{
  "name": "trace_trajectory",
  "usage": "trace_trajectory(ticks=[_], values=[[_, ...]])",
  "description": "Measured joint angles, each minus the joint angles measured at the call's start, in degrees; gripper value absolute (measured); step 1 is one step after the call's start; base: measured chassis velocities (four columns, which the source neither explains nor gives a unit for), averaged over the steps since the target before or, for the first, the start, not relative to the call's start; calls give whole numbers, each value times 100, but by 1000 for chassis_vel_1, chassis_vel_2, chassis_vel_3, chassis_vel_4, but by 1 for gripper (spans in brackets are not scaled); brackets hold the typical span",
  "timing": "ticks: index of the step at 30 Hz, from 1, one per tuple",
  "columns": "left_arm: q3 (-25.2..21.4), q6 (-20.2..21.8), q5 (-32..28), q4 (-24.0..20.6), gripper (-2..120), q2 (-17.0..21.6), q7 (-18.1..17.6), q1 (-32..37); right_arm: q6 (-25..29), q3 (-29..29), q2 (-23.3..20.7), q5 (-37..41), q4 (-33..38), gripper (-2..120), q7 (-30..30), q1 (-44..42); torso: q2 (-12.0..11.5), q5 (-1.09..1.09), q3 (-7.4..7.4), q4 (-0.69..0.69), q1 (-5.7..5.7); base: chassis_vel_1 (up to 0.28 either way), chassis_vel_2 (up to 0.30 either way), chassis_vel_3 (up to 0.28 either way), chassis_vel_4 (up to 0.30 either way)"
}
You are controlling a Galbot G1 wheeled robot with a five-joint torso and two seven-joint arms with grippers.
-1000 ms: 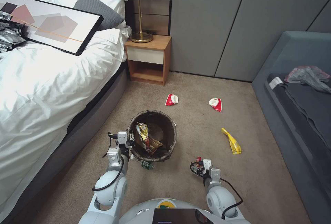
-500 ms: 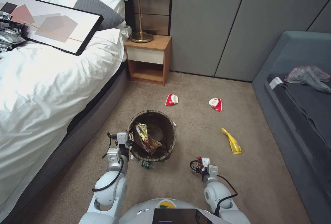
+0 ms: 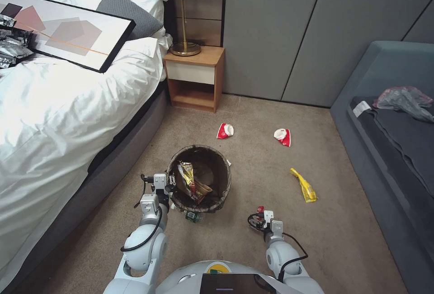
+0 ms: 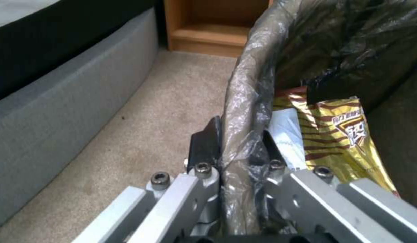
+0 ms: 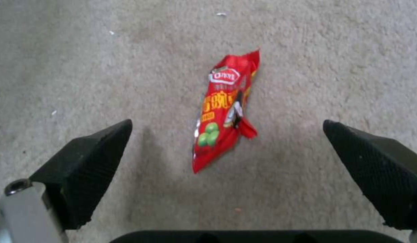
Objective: Pick up the trash bin, then pick up the garbage from the floor and place it into the trash bin.
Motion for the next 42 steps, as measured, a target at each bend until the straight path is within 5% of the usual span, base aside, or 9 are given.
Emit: trace_trajectory(ticks=[20, 42], values=[[6, 3, 8, -14, 5, 0, 0, 10, 205, 22, -10, -194, -228, 96, -118, 115, 0, 0, 0, 0, 0, 0, 0, 0, 0], [-12, 3, 5, -11, 5, -10, -21, 13, 406, 73, 6, -315, -507, 21, -217, 191, 0, 2, -1, 2, 0, 0, 0, 0, 0]])
